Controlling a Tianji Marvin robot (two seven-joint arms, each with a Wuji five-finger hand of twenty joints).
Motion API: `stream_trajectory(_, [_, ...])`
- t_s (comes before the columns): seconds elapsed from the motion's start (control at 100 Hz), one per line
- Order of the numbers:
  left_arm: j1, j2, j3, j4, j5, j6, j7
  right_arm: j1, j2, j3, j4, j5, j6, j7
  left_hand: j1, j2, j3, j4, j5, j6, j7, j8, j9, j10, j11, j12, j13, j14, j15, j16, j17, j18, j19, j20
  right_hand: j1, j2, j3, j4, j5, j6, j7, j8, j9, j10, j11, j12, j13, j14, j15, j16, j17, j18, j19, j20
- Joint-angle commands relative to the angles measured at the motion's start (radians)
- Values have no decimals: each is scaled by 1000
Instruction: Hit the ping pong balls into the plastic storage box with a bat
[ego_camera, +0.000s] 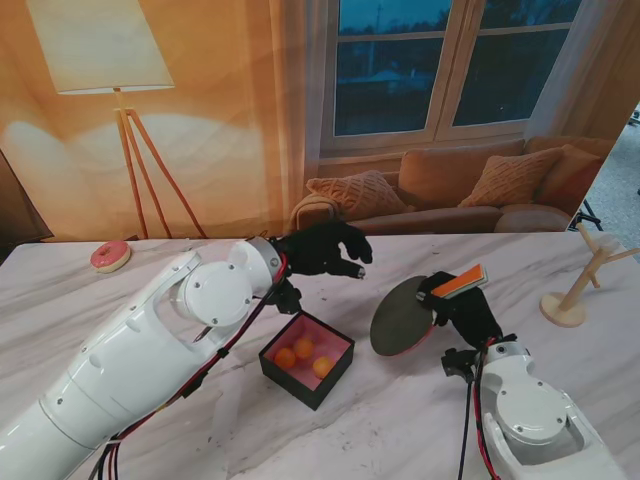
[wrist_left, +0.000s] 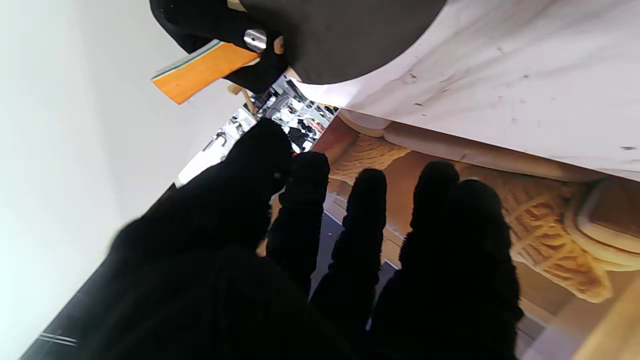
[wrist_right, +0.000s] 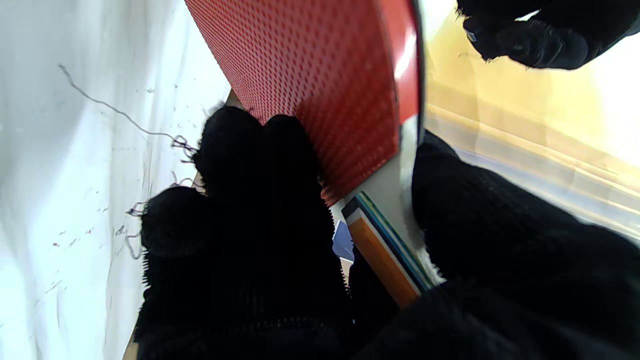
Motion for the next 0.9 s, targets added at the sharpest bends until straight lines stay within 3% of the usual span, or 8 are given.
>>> stream_trajectory(0.0, [25,14,-17,4,14,8,-7,12,-6,-7,8,12,20,6,12,18,-19,32,-23,18,-17,12,-50,6,-17,-25,-48,57,-24,-4,-50,-41,-29,-6,91,107,115,48,118,-23,44,11,5,-76,11,14,-17,-58,5,10,-6,-48,21,20])
stream_trajectory(0.36, [119,33,-100,12,80,23,2,84,-16,-42,54,1,70,-20,-30,77,-10,65,-64,24,-134,29,-168,-16,-101,-74,-227,-13,-223,-65,-314,-44,-260,-59,89,110,80,49,73,-29,40,-34,-33,-85,-7,10,-38,-64,-9,7,-19,-57,10,16])
stream_trajectory(0.53, [164,49,-150,11,84,15,-34,115,-16,-53,74,9,94,-6,-69,163,-42,128,-99,33,-247,-12,-232,-30,-157,-109,-272,-29,-293,-83,-354,-56,-349,-44,68,88,73,41,26,-41,44,-57,-92,-90,-40,9,-72,-64,-22,7,-49,-61,-3,17])
stream_trajectory(0.66, [212,47,-191,23,91,1,-7,146,-18,-66,103,11,109,-4,-72,167,-59,131,-133,29,-296,-41,-269,-48,-194,-136,-293,-36,-321,-91,-366,-59,-374,-40,51,74,79,33,9,-51,67,-86,-97,-91,-50,21,-81,-66,-28,10,-57,-63,-10,22])
stream_trajectory(0.81, [264,31,-227,42,100,-17,89,190,-25,-92,144,8,119,-18,-70,157,-51,134,-124,33,-301,-45,-256,-44,-192,-143,-286,-32,-322,-88,-362,-55,-371,-30,47,71,80,33,6,-57,69,-92,-99,-95,-52,22,-84,-70,-30,12,-59,-65,-12,24])
stream_trajectory(0.89, [290,34,-247,38,110,-24,88,214,-30,-107,163,17,133,-23,-74,162,-49,132,-129,30,-307,-48,-269,-53,-196,-147,-296,-39,-329,-89,-372,-60,-378,-26,47,70,82,33,6,-58,70,-94,-99,-94,-51,23,-87,-69,-32,12,-62,-65,-15,24])
